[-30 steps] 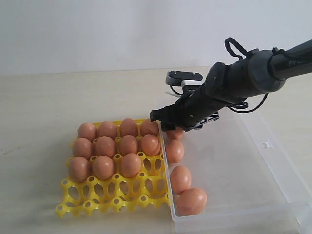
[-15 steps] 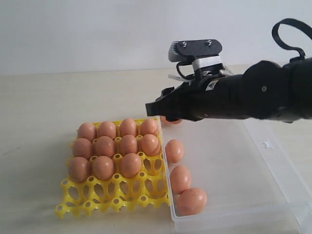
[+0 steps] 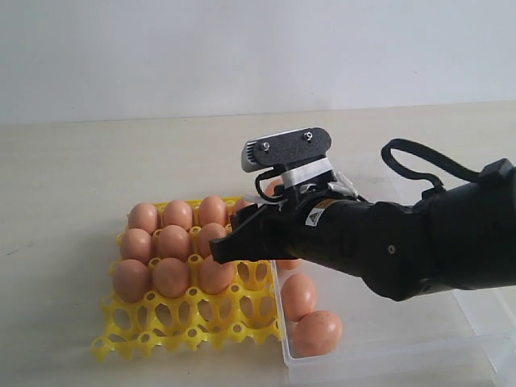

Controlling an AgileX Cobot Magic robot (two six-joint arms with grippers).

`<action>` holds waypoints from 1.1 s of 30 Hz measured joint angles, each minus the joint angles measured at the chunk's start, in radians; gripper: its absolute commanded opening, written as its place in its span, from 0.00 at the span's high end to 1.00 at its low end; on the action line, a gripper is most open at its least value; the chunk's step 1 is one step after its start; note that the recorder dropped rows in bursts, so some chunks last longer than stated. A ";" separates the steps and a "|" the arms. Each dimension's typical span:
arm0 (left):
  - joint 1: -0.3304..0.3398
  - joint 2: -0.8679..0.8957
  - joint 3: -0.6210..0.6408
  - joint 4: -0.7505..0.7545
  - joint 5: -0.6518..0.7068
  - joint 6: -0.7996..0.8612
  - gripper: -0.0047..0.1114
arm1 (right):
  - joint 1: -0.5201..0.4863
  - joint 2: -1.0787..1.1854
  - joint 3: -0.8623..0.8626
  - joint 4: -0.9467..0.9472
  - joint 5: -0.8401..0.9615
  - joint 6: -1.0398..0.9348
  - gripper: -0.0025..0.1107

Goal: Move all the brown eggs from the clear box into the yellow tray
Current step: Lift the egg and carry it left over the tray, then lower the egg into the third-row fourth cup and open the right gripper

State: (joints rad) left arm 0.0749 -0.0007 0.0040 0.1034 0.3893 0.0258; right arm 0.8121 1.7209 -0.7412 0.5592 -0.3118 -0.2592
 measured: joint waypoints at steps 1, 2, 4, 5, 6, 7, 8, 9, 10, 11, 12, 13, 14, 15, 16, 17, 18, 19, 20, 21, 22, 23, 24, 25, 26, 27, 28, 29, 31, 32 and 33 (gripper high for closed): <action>0.000 0.000 0.000 0.000 0.000 0.000 0.96 | 0.001 0.010 0.000 0.000 -0.002 0.000 0.98; 0.000 0.000 0.000 0.000 0.000 0.000 0.96 | 0.001 0.015 0.000 0.000 -0.005 0.000 0.98; 0.000 0.000 0.000 0.000 0.000 0.000 0.96 | 0.001 0.017 0.000 0.000 -0.023 0.000 0.98; 0.000 0.000 0.000 0.000 0.000 0.000 0.96 | 0.001 0.017 0.000 -0.004 -0.035 0.000 0.98; 0.000 0.000 0.000 0.000 0.000 0.000 0.96 | 0.001 0.017 0.000 -0.005 -0.037 0.000 0.98; 0.000 0.000 0.000 0.000 0.000 0.000 0.96 | 0.001 0.017 0.000 -0.006 -0.037 0.000 0.98; 0.000 0.000 0.000 0.000 0.000 0.000 0.96 | 0.004 0.018 -0.002 -0.006 -0.037 0.002 0.98; 0.000 0.000 0.000 0.000 0.000 0.000 0.96 | 0.006 0.018 -0.004 -0.006 -0.037 0.002 0.98; 0.000 0.000 0.000 0.000 0.000 0.000 0.96 | 0.012 0.018 -0.004 -0.006 -0.037 0.002 0.98; 0.000 0.000 0.000 0.000 0.000 0.000 0.96 | 0.016 0.018 -0.004 -0.006 -0.037 0.002 0.98; 0.000 0.000 0.000 0.000 0.000 0.000 0.96 | 0.021 0.018 -0.004 -0.006 -0.037 0.002 0.98; 0.000 0.000 0.000 0.000 0.000 0.000 0.96 | 0.025 0.020 -0.004 -0.006 -0.037 0.002 0.98; 0.000 0.000 0.000 0.000 0.000 0.000 0.96 | 0.028 0.024 -0.004 -0.009 -0.037 0.002 0.98; 0.000 0.000 0.000 0.000 0.000 0.000 0.96 | 0.028 0.026 -0.004 -0.009 -0.037 0.002 0.98; 0.000 0.000 0.000 0.000 0.000 0.000 0.96 | 0.028 0.029 -0.004 -0.009 -0.037 0.002 0.98; 0.000 0.000 0.000 0.000 0.000 0.000 0.96 | 0.030 0.033 -0.004 -0.009 -0.037 0.002 0.98; 0.000 0.000 0.000 0.000 0.000 0.000 0.96 | 0.030 0.038 -0.004 -0.009 -0.037 0.002 0.98; 0.000 0.000 0.000 0.000 0.000 0.000 0.96 | 0.030 0.040 -0.004 -0.009 -0.037 0.002 0.98; 0.000 0.000 0.000 0.000 0.000 0.000 0.96 | 0.030 0.045 -0.004 -0.009 -0.035 0.002 0.98; 0.000 0.000 0.000 0.000 0.000 0.000 0.96 | 0.030 0.047 -0.004 -0.009 -0.032 0.002 0.98; 0.000 0.000 0.000 0.000 0.000 0.000 0.96 | 0.030 0.049 -0.004 -0.009 -0.030 0.002 0.98; 0.000 0.000 0.000 0.000 0.000 0.000 0.96 | 0.030 0.052 -0.004 -0.009 -0.030 0.002 0.98; 0.000 0.000 0.000 0.000 0.000 0.000 0.96 | 0.030 0.054 -0.004 -0.011 -0.030 0.002 0.98; 0.000 0.000 0.000 0.000 0.000 0.000 0.96 | 0.030 0.056 -0.004 -0.011 -0.028 0.002 0.98; 0.000 0.000 0.000 0.000 0.000 0.000 0.96 | 0.030 0.057 -0.004 -0.011 -0.028 0.002 0.98; 0.000 0.000 0.000 0.000 0.000 0.000 0.96 | 0.030 0.058 -0.004 -0.013 -0.026 0.002 0.98; 0.000 0.000 0.000 0.000 0.000 0.000 0.96 | 0.030 0.058 -0.004 -0.013 -0.024 0.002 0.98; 0.000 0.000 0.000 0.000 0.000 0.000 0.96 | 0.030 0.058 -0.004 -0.014 -0.024 0.002 0.98; 0.000 0.000 0.000 0.000 0.000 0.000 0.96 | 0.030 0.058 -0.004 -0.014 -0.024 0.002 0.98; 0.000 0.000 0.000 0.000 0.000 0.000 0.96 | 0.030 0.058 -0.004 -0.018 -0.023 0.002 0.98; 0.000 0.000 0.000 0.000 0.000 0.000 0.96 | 0.030 0.058 -0.004 -0.023 -0.023 0.002 0.98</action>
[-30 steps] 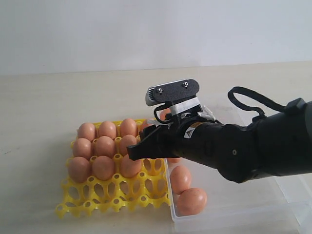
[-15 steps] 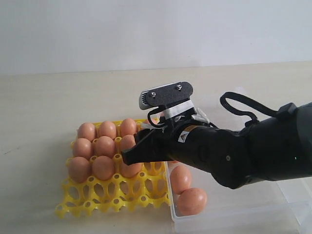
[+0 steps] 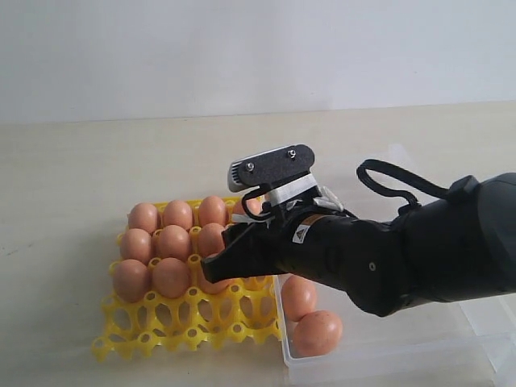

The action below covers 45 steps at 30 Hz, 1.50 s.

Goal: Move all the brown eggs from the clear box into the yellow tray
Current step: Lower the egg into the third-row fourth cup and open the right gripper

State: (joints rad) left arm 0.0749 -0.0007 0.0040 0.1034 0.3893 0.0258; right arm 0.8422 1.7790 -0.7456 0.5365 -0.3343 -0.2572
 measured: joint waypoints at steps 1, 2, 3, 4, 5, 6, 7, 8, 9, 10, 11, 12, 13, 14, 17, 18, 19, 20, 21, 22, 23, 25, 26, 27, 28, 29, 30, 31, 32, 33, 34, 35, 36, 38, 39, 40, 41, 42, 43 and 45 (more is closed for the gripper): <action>0.000 0.000 0.000 0.000 0.000 0.000 0.96 | 0.000 0.000 0.000 -0.003 0.000 0.000 0.98; 0.000 0.000 0.000 0.000 0.000 0.000 0.96 | 0.000 0.000 0.000 -0.005 0.000 0.000 0.98; 0.000 0.000 0.000 0.000 0.000 0.000 0.96 | 0.000 0.000 0.000 -0.006 0.000 0.000 0.98; 0.000 0.000 0.000 0.000 0.000 0.000 0.96 | 0.000 0.002 0.000 -0.006 0.000 0.000 0.98; 0.000 0.000 0.000 0.000 0.000 0.000 0.96 | 0.000 0.004 0.000 -0.006 0.000 0.000 0.98; 0.000 0.000 0.000 0.000 0.000 0.000 0.96 | 0.000 0.009 0.000 -0.009 0.000 0.000 0.98; 0.000 0.000 0.000 0.000 0.000 0.000 0.96 | 0.000 0.015 0.000 -0.011 0.000 0.000 0.98; 0.000 0.000 0.000 0.000 0.000 0.000 0.96 | 0.000 0.022 0.000 -0.011 0.000 0.000 0.98; 0.000 0.000 0.000 0.000 0.000 0.000 0.96 | 0.000 0.030 -0.002 -0.011 0.000 0.000 0.98; 0.000 0.000 0.000 0.000 0.000 0.000 0.96 | 0.000 0.038 -0.004 -0.011 0.003 0.000 0.98; 0.000 0.000 0.000 0.000 0.000 0.000 0.96 | 0.000 0.043 -0.009 -0.011 0.003 0.000 0.98; 0.000 0.000 0.000 0.000 0.000 0.000 0.96 | 0.000 0.048 -0.015 -0.011 0.005 0.000 0.98; 0.000 0.000 0.000 0.000 0.000 0.000 0.96 | 0.000 0.052 -0.021 -0.011 0.005 0.000 0.98; 0.000 0.000 0.000 0.000 0.000 0.000 0.96 | 0.000 0.052 -0.027 -0.011 0.007 0.000 0.98; 0.000 0.000 0.000 0.000 0.000 0.000 0.96 | 0.000 0.059 -0.048 -0.013 0.008 0.000 0.98; 0.000 0.000 0.000 0.000 0.000 0.000 0.96 | 0.000 0.061 -0.056 -0.013 0.011 0.000 0.98; 0.000 0.000 0.000 0.000 0.000 0.000 0.96 | 0.000 0.066 -0.059 -0.015 0.013 0.000 0.98; 0.000 0.000 0.000 0.000 0.000 0.000 0.96 | 0.000 0.068 -0.061 -0.015 0.018 0.000 0.98; 0.000 0.000 0.000 0.000 0.000 0.000 0.96 | 0.000 0.072 -0.061 -0.015 0.026 0.000 0.98; 0.000 0.000 0.000 0.000 0.000 0.000 0.96 | 0.000 0.072 -0.061 -0.015 0.028 0.000 0.98; 0.000 0.000 0.000 0.000 0.000 0.000 0.96 | 0.000 0.072 -0.061 -0.015 0.030 0.000 0.98; 0.000 0.000 0.000 0.000 0.000 0.000 0.96 | 0.000 0.072 -0.061 -0.015 0.030 0.000 0.98; 0.000 0.000 0.000 0.000 0.000 0.000 0.96 | 0.000 0.072 -0.061 -0.015 0.031 0.000 0.98; 0.000 0.000 0.000 0.000 0.000 0.000 0.96 | 0.000 0.072 -0.061 -0.015 0.032 0.000 0.98; 0.000 0.000 0.000 0.000 0.000 0.000 0.96 | 0.000 0.072 -0.061 -0.015 0.032 0.000 0.98; 0.000 0.000 0.000 0.000 0.000 0.000 0.96 | 0.000 0.072 -0.061 -0.015 0.033 0.000 0.98; 0.000 0.000 0.000 0.000 0.000 0.000 0.96 | 0.000 0.072 -0.061 -0.015 0.035 0.000 0.98; 0.000 0.000 0.000 0.000 0.000 0.000 0.96 | 0.000 0.072 -0.061 -0.015 0.037 0.000 0.98; 0.000 0.000 0.000 0.000 0.000 0.000 0.96 | 0.000 0.072 -0.061 -0.015 0.037 0.000 0.98; 0.000 0.000 0.000 0.000 0.000 0.000 0.96 | 0.000 0.072 -0.061 -0.015 0.039 0.000 0.98; 0.000 0.000 0.000 0.000 0.000 0.000 0.96 | 0.000 0.072 -0.061 -0.015 0.041 0.000 0.97; 0.000 0.000 0.000 0.000 0.000 0.000 0.96 | 0.000 0.072 -0.061 -0.015 0.041 0.000 0.96; 0.000 0.000 0.000 0.000 0.000 0.000 0.96 | 0.000 0.072 -0.061 -0.015 0.041 0.000 0.94; 0.000 0.000 0.000 0.000 0.000 0.000 0.96 | 0.000 0.072 -0.061 -0.015 0.041 -0.002 0.88; 0.000 0.000 0.000 0.000 0.000 0.000 0.96 | 0.000 0.072 -0.061 -0.015 0.041 -0.002 0.84; 0.000 0.000 0.000 0.000 0.000 0.000 0.96 | 0.000 0.072 -0.061 -0.015 0.041 -0.002 0.80; 0.000 0.000 0.000 0.000 0.000 0.000 0.96 | 0.000 0.072 -0.061 -0.015 0.041 -0.002 0.76; 0.000 0.000 0.000 0.000 0.000 0.000 0.96 | 0.000 0.072 -0.061 -0.015 0.041 -0.002 0.71; 0.000 0.000 0.000 0.000 0.000 0.000 0.96 | 0.000 0.072 -0.061 -0.015 0.041 -0.002 0.67; 0.000 0.000 0.000 0.000 0.000 0.000 0.96 | 0.000 0.072 -0.061 -0.015 0.041 -0.002 0.58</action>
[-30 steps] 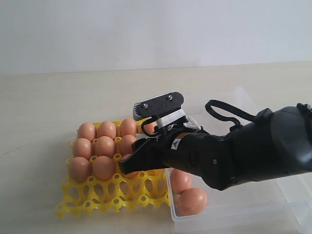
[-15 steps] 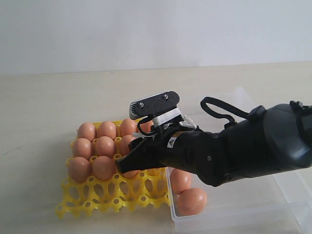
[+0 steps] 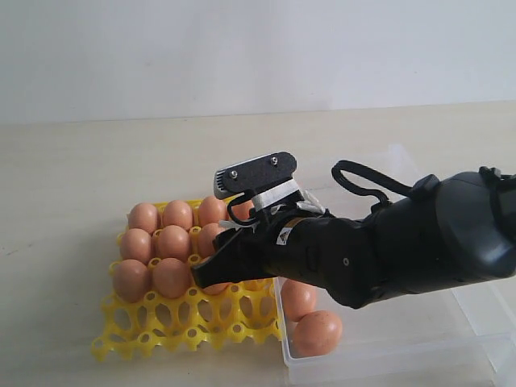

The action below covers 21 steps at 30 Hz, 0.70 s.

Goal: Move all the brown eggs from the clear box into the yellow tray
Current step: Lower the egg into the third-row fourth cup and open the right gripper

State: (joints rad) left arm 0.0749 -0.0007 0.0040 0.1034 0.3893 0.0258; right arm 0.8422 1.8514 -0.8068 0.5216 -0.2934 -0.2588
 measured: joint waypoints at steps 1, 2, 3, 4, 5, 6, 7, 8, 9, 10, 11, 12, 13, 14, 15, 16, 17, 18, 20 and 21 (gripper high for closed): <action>0.000 0.000 0.000 0.000 0.000 0.000 0.96 | 0.000 0.000 0.000 0.000 0.000 0.000 0.56; 0.000 0.000 0.000 0.000 0.000 0.000 0.96 | 0.000 0.000 0.000 0.000 0.000 0.000 0.53; 0.000 0.000 0.000 0.000 0.000 0.000 0.96 | 0.000 0.000 0.000 0.000 0.000 0.000 0.51; 0.000 0.000 0.000 0.000 0.000 0.000 0.96 | 0.000 0.000 0.000 0.000 0.002 0.000 0.49; 0.000 0.000 0.000 0.000 0.000 0.000 0.96 | 0.000 0.000 0.000 0.000 0.002 0.000 0.48; 0.000 0.000 0.000 0.000 0.000 0.000 0.96 | 0.000 0.000 0.000 0.000 0.002 0.000 0.48; 0.000 0.000 0.000 0.000 0.000 0.000 0.96 | 0.000 0.000 0.000 0.000 0.002 0.000 0.48; 0.000 0.000 0.000 0.000 0.000 0.000 0.96 | 0.000 0.000 0.000 0.000 0.002 0.000 0.48; 0.000 0.000 0.000 0.000 0.000 0.000 0.96 | 0.000 0.000 0.000 0.000 0.002 0.000 0.48; 0.000 0.000 0.000 0.000 0.000 0.000 0.96 | 0.000 0.000 0.000 0.000 0.002 0.000 0.48; 0.000 0.000 0.000 0.000 0.000 0.000 0.96 | 0.000 0.000 0.000 0.000 0.002 0.000 0.48; 0.000 0.000 0.000 0.000 0.000 0.000 0.96 | 0.000 0.000 0.000 0.000 0.002 0.000 0.48; 0.000 0.000 0.000 0.000 0.000 0.000 0.96 | 0.000 0.000 0.000 0.000 0.002 0.000 0.48; 0.000 0.000 0.000 0.000 0.000 0.000 0.96 | 0.000 0.000 0.000 0.000 0.002 0.000 0.48; 0.000 0.000 0.000 0.000 0.000 0.000 0.96 | 0.000 0.000 0.000 0.000 0.002 0.000 0.48; 0.000 0.000 0.000 0.000 0.000 0.000 0.96 | 0.000 0.000 0.000 0.000 0.002 0.000 0.48; 0.000 0.000 0.000 0.000 0.000 0.000 0.96 | 0.000 0.000 0.000 0.000 0.002 0.000 0.48; 0.000 0.000 0.000 0.000 0.000 0.000 0.96 | 0.000 0.000 0.000 0.000 0.002 0.000 0.48; 0.000 0.000 0.000 0.000 0.000 0.000 0.96 | 0.000 -0.003 0.000 0.000 0.004 0.000 0.49; 0.000 0.000 0.000 0.000 0.000 0.000 0.96 | 0.000 -0.013 0.000 0.000 0.012 0.000 0.51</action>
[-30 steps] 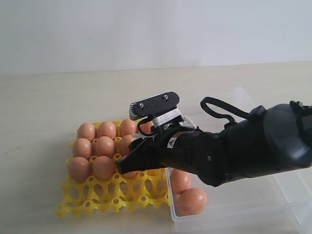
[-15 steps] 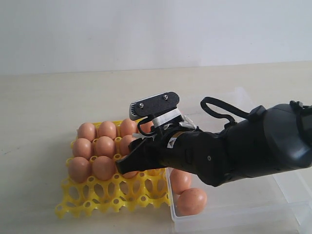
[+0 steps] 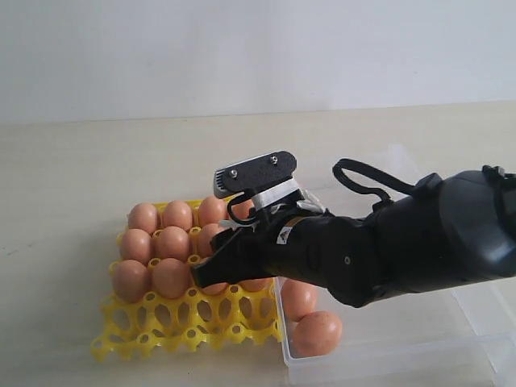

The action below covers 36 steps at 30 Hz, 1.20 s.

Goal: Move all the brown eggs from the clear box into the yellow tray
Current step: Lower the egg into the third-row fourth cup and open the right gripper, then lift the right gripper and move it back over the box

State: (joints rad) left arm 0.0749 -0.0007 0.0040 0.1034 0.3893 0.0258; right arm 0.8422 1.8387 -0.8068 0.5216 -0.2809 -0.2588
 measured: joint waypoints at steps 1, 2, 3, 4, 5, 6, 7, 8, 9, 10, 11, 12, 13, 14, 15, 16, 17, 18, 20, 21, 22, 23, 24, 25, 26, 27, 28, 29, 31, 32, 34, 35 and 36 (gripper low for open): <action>0.000 0.000 0.000 0.000 0.000 0.000 0.96 | 0.000 -0.013 0.000 0.002 0.008 0.000 0.54; 0.000 0.000 0.000 0.000 0.000 0.000 0.96 | 0.000 -0.032 0.000 0.002 0.020 0.000 0.58; 0.000 0.000 0.000 0.000 0.000 0.000 0.96 | 0.000 -0.053 0.000 0.004 0.035 0.000 0.62; 0.000 0.000 0.000 0.000 0.000 0.000 0.96 | 0.000 -0.077 0.000 0.004 0.050 -0.009 0.67; 0.000 0.000 0.000 0.000 0.000 0.000 0.96 | 0.000 -0.103 0.000 0.004 0.065 -0.024 0.72; 0.000 0.000 0.000 0.000 0.000 0.000 0.96 | 0.000 -0.122 0.000 0.004 0.078 -0.047 0.75; 0.000 0.000 0.000 0.000 0.000 0.000 0.96 | 0.000 -0.145 0.000 0.009 0.093 -0.074 0.79; 0.000 0.000 0.000 0.000 0.000 0.000 0.96 | -0.004 -0.166 0.000 0.019 0.109 -0.103 0.81; 0.000 0.000 0.000 0.000 0.000 0.000 0.96 | -0.010 -0.181 0.000 0.032 0.122 -0.124 0.83; 0.000 0.000 0.000 0.000 0.000 0.000 0.96 | -0.020 -0.197 -0.002 0.047 0.142 -0.147 0.85; 0.000 0.000 0.000 0.000 0.000 0.000 0.96 | -0.034 -0.209 -0.004 0.059 0.162 -0.168 0.87; 0.000 0.000 0.000 0.000 0.000 0.000 0.96 | -0.047 -0.217 -0.006 0.068 0.185 -0.181 0.89; 0.000 0.000 0.000 0.000 0.000 0.000 0.96 | -0.065 -0.223 -0.006 0.072 0.212 -0.196 0.91; 0.000 0.000 0.000 0.000 0.000 0.000 0.96 | -0.084 -0.229 -0.006 0.075 0.241 -0.202 0.91; 0.000 0.000 0.000 0.000 0.000 0.000 0.96 | -0.100 -0.231 -0.006 0.076 0.265 -0.211 0.91; 0.000 0.000 0.000 0.000 0.000 0.000 0.96 | -0.125 -0.233 -0.006 0.079 0.297 -0.214 0.91; 0.000 0.000 0.000 0.000 0.000 0.000 0.96 | -0.143 -0.233 -0.006 0.082 0.318 -0.219 0.91; 0.000 0.000 0.000 0.000 0.000 0.000 0.96 | -0.166 -0.233 -0.006 0.082 0.335 -0.219 0.90; 0.000 0.000 0.000 0.000 0.000 0.000 0.96 | -0.212 -0.233 -0.006 0.082 0.362 -0.204 0.87; 0.000 0.000 0.000 0.000 0.000 0.000 0.96 | -0.229 -0.233 -0.006 0.082 0.369 -0.191 0.83; 0.000 0.000 0.000 0.000 0.000 0.000 0.96 | -0.254 -0.233 -0.006 0.082 0.373 -0.165 0.81; 0.000 0.000 0.000 0.000 0.000 0.000 0.96 | -0.271 -0.233 -0.010 0.082 0.384 -0.146 0.77; 0.000 0.000 0.000 0.000 0.000 0.000 0.96 | -0.286 -0.233 -0.012 0.082 0.395 -0.122 0.72; 0.000 0.000 0.000 0.000 0.000 0.000 0.96 | -0.307 -0.233 -0.024 0.082 0.411 -0.102 0.67; 0.000 0.000 0.000 0.000 0.000 0.000 0.96 | -0.320 -0.231 -0.033 0.082 0.423 -0.087 0.62; 0.000 0.000 0.000 0.000 0.000 0.000 0.96 | -0.333 -0.226 -0.046 0.084 0.440 -0.076 0.58; 0.000 0.000 0.000 0.000 0.000 0.000 0.96 | -0.344 -0.214 -0.061 0.084 0.458 -0.066 0.55; 0.000 0.000 0.000 0.000 0.000 0.000 0.96 | -0.351 -0.202 -0.078 0.084 0.473 -0.062 0.52; 0.000 0.000 0.000 0.000 0.000 0.000 0.96 | -0.362 -0.166 -0.110 0.084 0.513 -0.059 0.50; 0.000 0.000 0.000 0.000 0.000 0.000 0.96 | -0.362 -0.149 -0.124 0.084 0.532 -0.059 0.50; 0.000 0.000 0.000 0.000 0.000 0.000 0.96 | -0.362 -0.106 -0.161 0.084 0.576 -0.055 0.50; 0.000 0.000 0.000 0.000 0.000 0.000 0.96 | -0.362 -0.084 -0.176 0.084 0.593 -0.052 0.50; 0.000 0.000 0.000 0.000 0.000 0.000 0.96 | -0.362 -0.063 -0.193 0.084 0.612 -0.048 0.50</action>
State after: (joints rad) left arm 0.0749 -0.0007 0.0040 0.1034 0.3893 0.0258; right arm 0.4801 1.7759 -0.9995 0.6060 0.3312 -0.3071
